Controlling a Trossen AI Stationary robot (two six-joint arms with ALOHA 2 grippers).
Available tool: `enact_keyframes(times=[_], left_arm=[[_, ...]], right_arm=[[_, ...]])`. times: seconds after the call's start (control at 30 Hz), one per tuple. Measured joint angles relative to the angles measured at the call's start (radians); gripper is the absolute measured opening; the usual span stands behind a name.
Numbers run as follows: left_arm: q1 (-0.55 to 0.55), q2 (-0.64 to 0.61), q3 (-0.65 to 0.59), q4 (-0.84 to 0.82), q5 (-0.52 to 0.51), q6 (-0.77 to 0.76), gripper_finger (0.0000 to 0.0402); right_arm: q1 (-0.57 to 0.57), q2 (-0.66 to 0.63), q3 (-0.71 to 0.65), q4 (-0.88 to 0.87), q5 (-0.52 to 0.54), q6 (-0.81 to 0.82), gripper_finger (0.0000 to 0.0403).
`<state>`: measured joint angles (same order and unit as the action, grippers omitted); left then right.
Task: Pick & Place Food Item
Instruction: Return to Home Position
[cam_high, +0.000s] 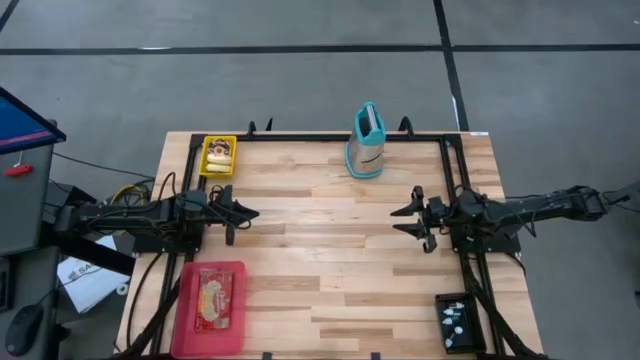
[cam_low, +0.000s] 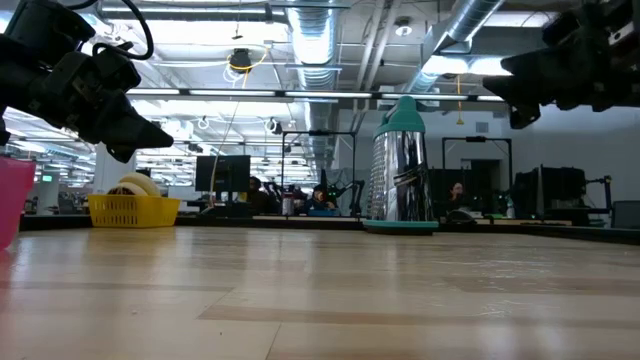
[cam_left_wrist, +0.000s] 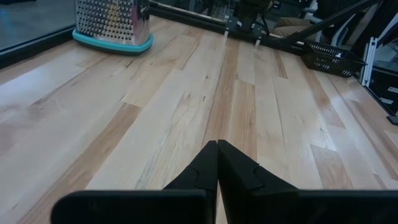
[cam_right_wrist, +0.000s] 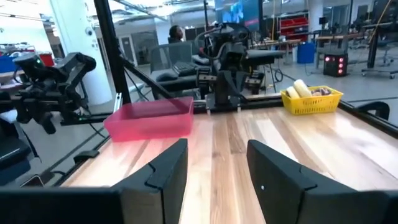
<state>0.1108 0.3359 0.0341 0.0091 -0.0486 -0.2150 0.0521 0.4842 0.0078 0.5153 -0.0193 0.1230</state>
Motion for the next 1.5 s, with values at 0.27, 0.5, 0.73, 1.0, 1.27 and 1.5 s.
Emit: enact_keyframes(times=[0.27,0.5,0.73,1.0,1.27,1.5], left_arm=[[0.0,0.0,0.0,0.0,0.0,0.0,0.0002],[0.0,0.0,0.0,0.0,0.0,0.0,0.0002],[0.0,0.0,0.0,0.0,0.0,0.0,0.0002],[0.0,0.0,0.0,0.0,0.001,0.0,0.0002],[0.0,0.0,0.0,0.0,0.0,0.0,0.0002],[0.0,0.0,0.0,0.0,0.0,0.0,0.0002]], right_arm=[[-0.025,-0.225,0.0,-0.295,-0.003,-0.003,0.0159],[-0.019,-0.46,0.0,-0.503,0.017,0.006,0.0159],[-0.051,-0.471,0.0,-0.503,0.019,-0.023,0.0148],[-0.053,-0.437,0.0,-0.504,0.019,-0.026,0.0133],[-0.053,-0.439,0.0,-0.504,0.019,-0.026,0.0137],[-0.053,-0.439,-0.001,-0.504,0.019,-0.026,0.0137]])
